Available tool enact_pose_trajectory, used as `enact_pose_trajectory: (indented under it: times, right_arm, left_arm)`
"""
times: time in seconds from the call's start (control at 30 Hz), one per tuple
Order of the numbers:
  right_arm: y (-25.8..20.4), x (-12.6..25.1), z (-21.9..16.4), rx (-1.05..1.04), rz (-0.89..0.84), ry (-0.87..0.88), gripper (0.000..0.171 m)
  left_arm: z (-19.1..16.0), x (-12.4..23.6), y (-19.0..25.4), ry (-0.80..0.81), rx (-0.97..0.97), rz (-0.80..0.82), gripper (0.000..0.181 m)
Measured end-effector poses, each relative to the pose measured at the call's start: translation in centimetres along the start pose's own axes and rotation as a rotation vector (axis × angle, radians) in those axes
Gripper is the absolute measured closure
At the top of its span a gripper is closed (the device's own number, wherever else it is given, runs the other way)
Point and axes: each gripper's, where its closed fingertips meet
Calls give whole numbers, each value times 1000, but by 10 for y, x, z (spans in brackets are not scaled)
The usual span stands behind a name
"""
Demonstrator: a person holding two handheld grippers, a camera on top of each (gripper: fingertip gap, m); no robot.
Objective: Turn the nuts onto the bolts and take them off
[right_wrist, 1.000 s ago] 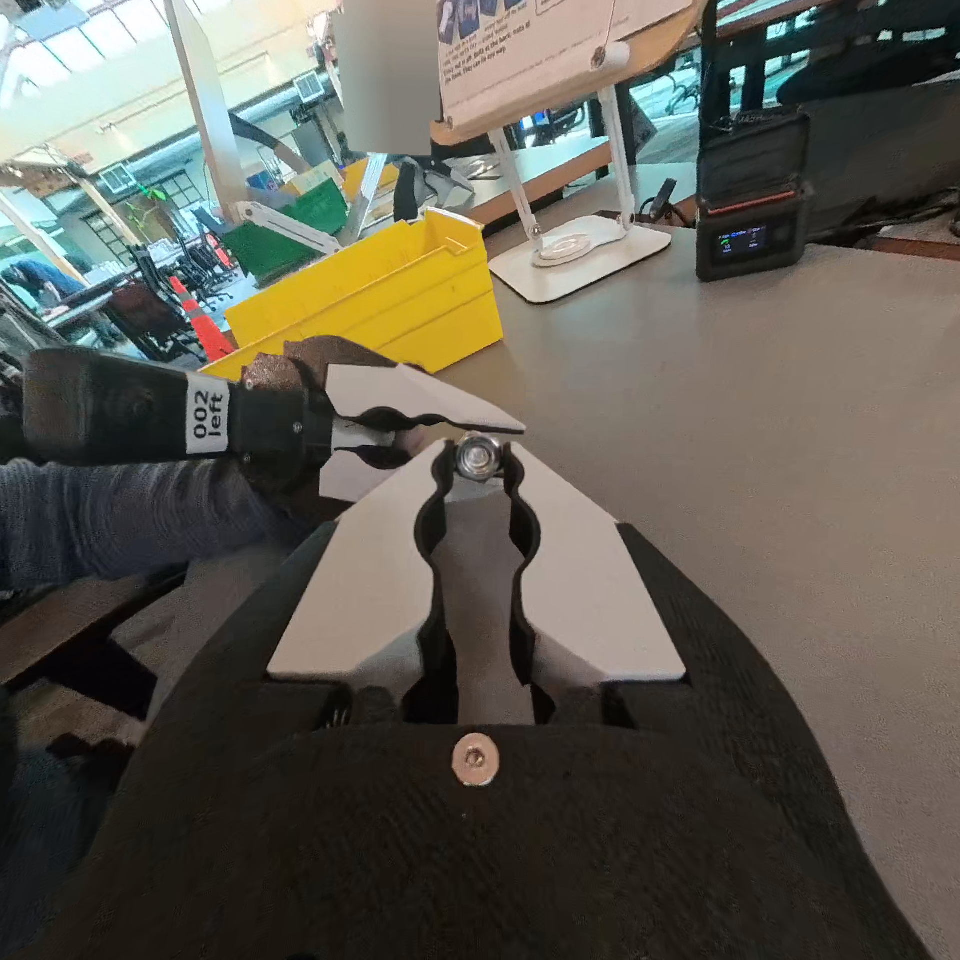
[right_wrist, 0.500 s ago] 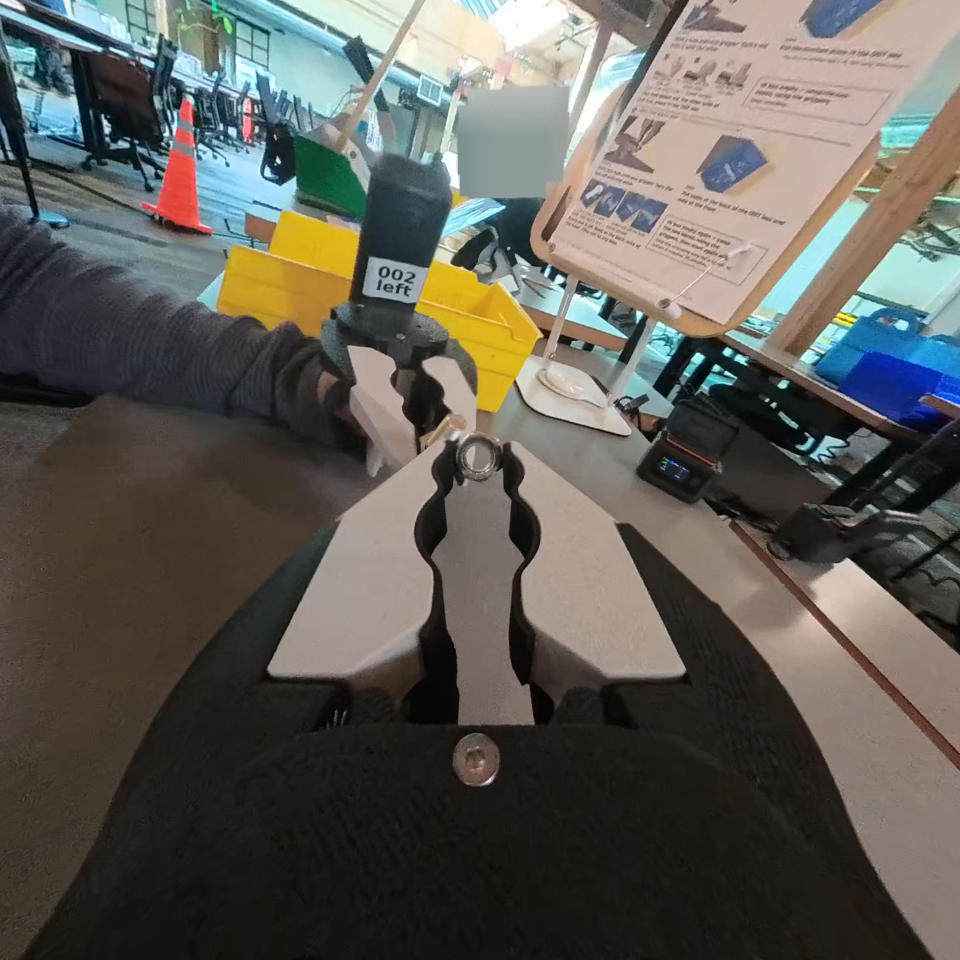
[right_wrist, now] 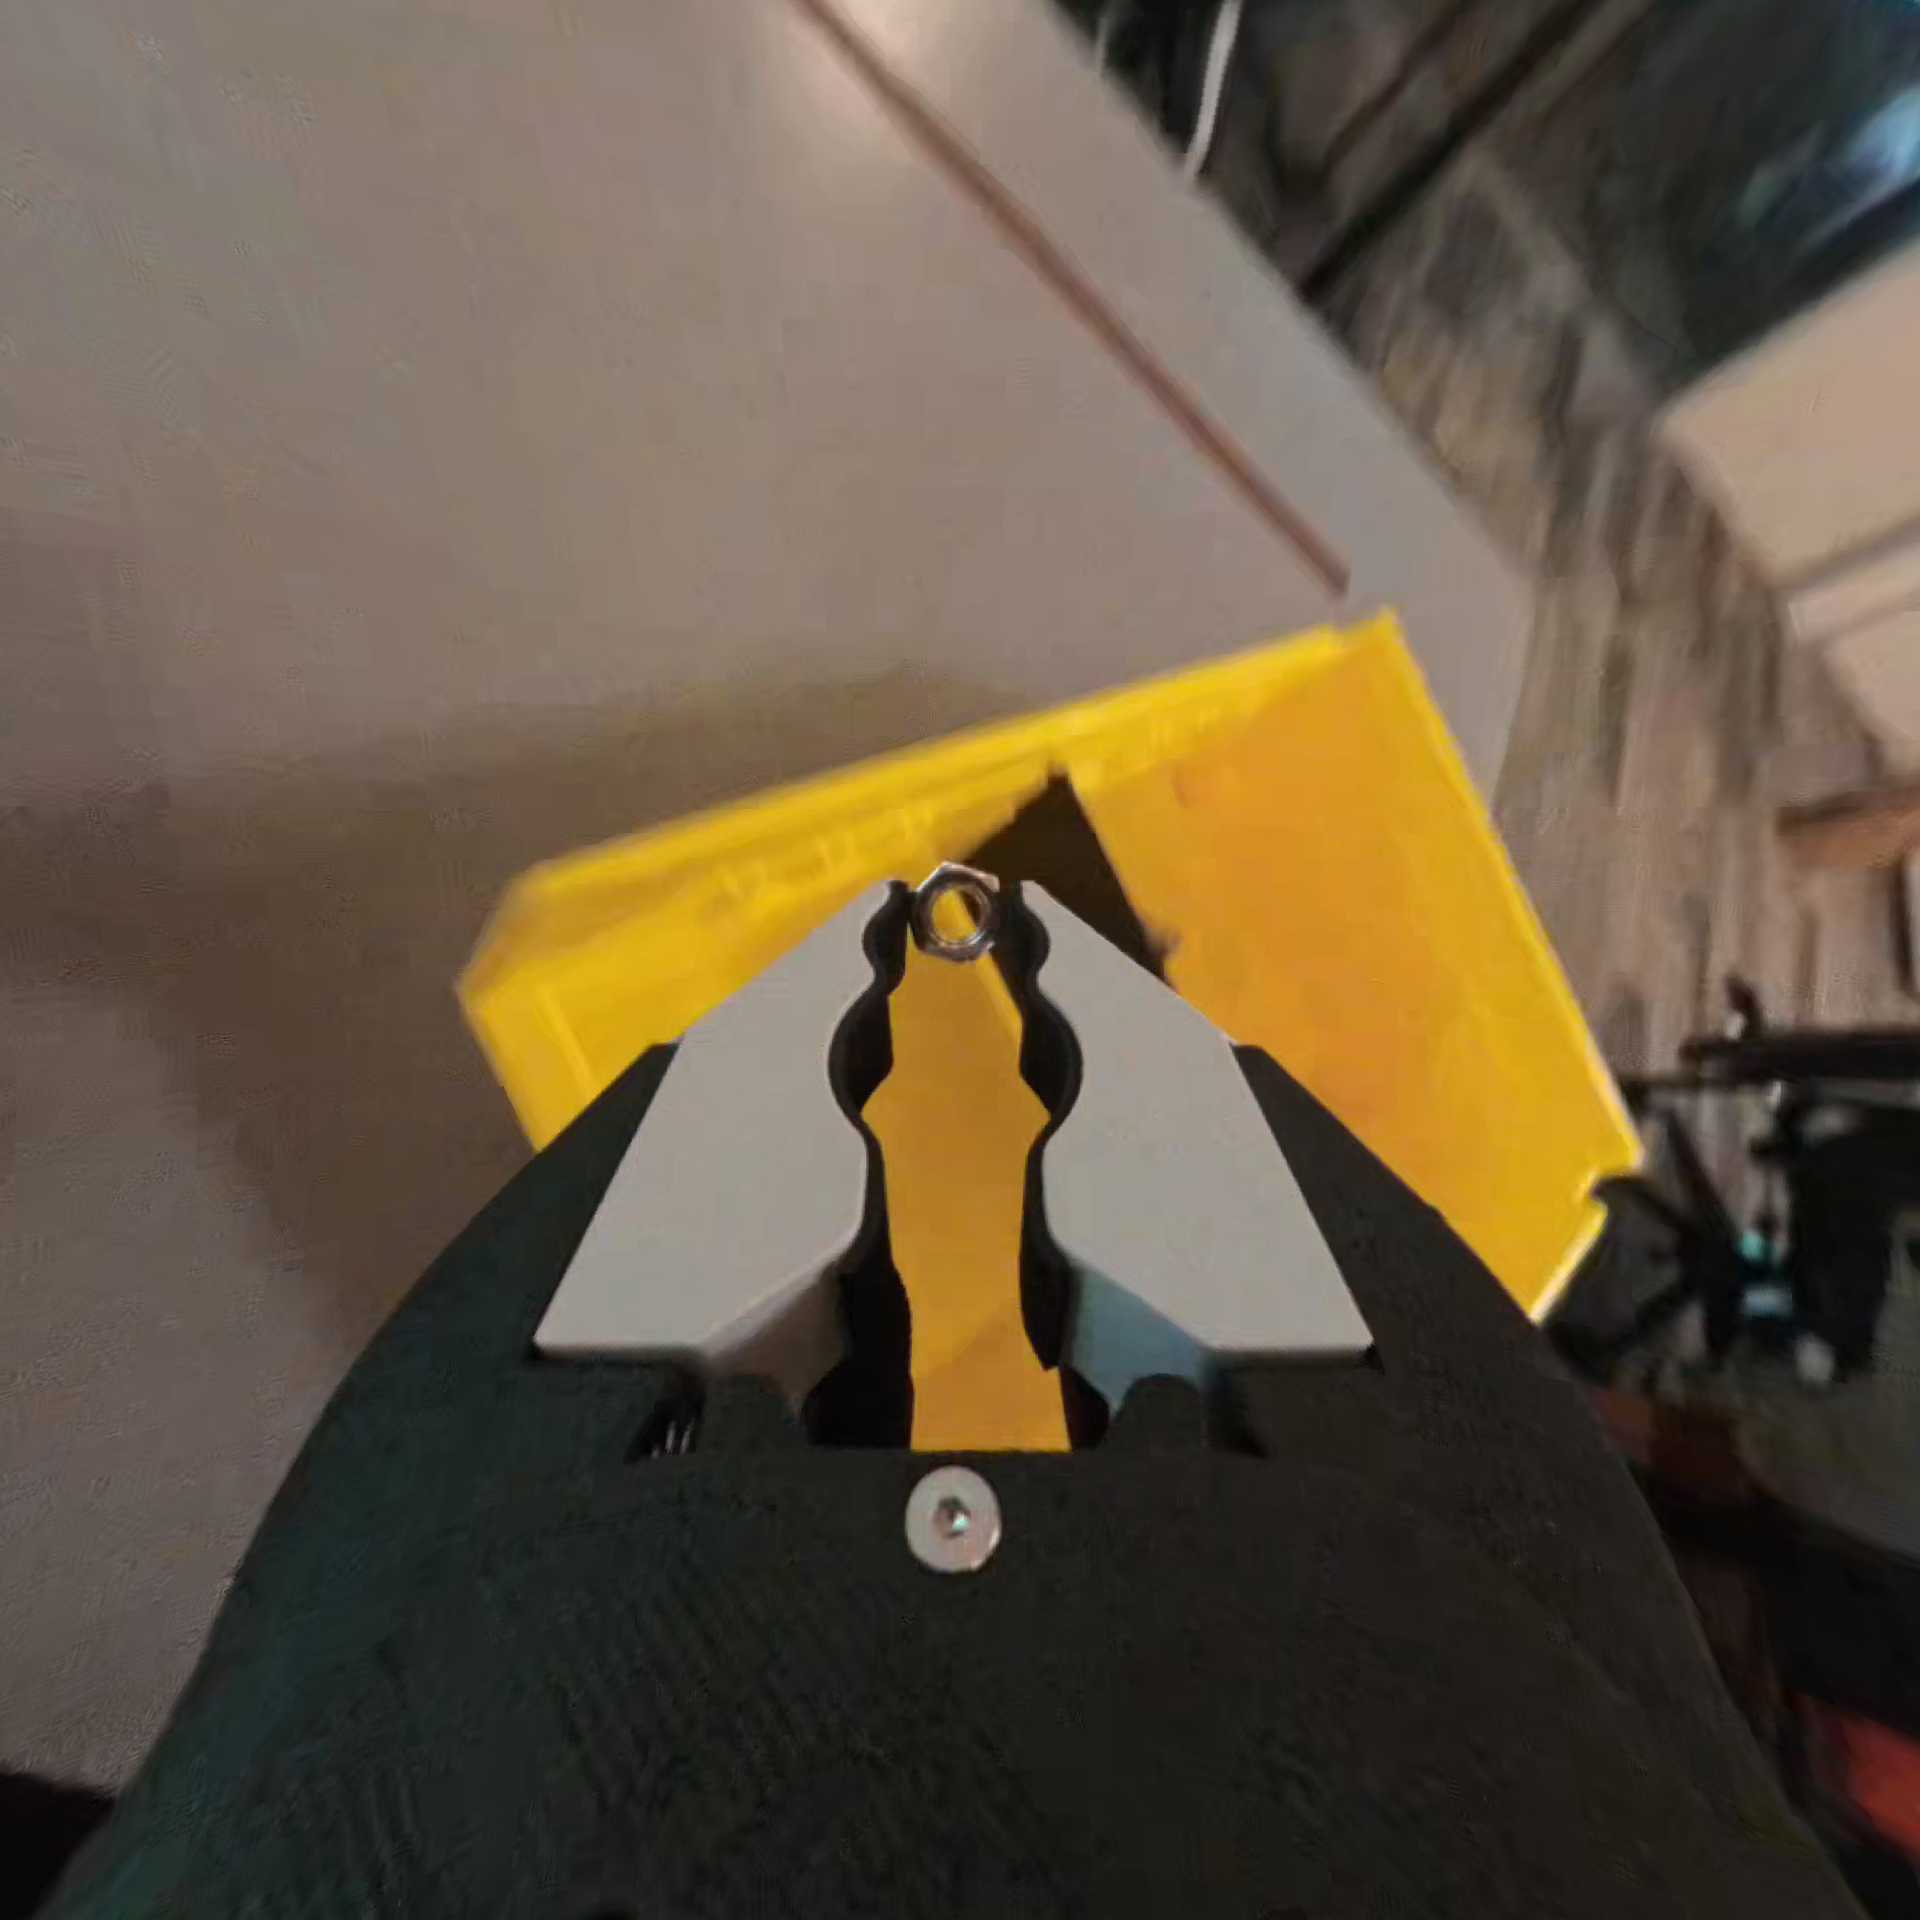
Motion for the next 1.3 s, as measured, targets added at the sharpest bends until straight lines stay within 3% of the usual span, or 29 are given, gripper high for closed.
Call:
enact_pose_trajectory:
  times: [0.07, 0.13, 0.23, 0.3, 0.37, 0.47, 0.53, 0.63, 0.8, 0.93, 1.0, 1.07, 1.13, 1.2, 1.3]
  right_arm:
    - [4, -19, -64, -2, 67, -279, 153]
    - [0, -32, -98, -15, 139, -394, 153]
    - [-10, -46, -111, -60, 197, -428, 153]
    - [2, -50, -111, -26, 101, -420, 136]
    - [19, -44, -89, -20, -20, -330, 134]
    - [26, -19, -16, -91, -129, -42, 138]
    - [-11, 12, 51, -164, -16, 255, 147]
    - [-100, 65, 125, -274, 335, 615, 150]
    - [-189, 93, 154, -328, 722, 741, 139]
    - [-213, 99, 160, -287, 776, 775, 143]
    - [-212, 94, 162, -283, 744, 783, 163]
    - [-208, 94, 160, -287, 755, 771, 163]
    - [-183, 88, 159, -289, 676, 774, 163]
    - [-126, 65, 152, -317, 464, 724, 163]
    - [-22, 24, 121, -437, 181, 526, 163]
  left_arm:
    - [0, -4, 6, -11, -21, -22, 165]
    - [0, -8, 11, -21, -40, -41, 165]
    - [1, -11, 18, -35, -67, -62, 165]
    - [1, -11, 19, -38, -79, -64, 165]
    - [3, -11, 19, -32, -86, -56, 165]
    - [7, -8, 16, -13, -100, -30, 165]
    - [13, -9, 19, 11, -120, -36, 165]
    - [28, -11, 38, 108, -94, -138, 165]
    - [48, -7, 61, 270, 20, -340, 165]
    - [49, -8, 69, 264, 17, -387, 165]
    - [47, -11, 74, 249, 22, -406, 165]
    - [51, -11, 73, 272, 36, -386, 165]
    - [53, -10, 64, 286, 17, -314, 142]
    - [49, -10, 54, 264, 21, -251, 129]
    - [41, -12, 42, 248, 14, -185, 142]
Point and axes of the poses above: each gripper's, where its closed fingertips meet, x back along the fingers, z out of its top, y = z × x across the jaws, and after that the axes turned 15 degrees about -z, right-handed
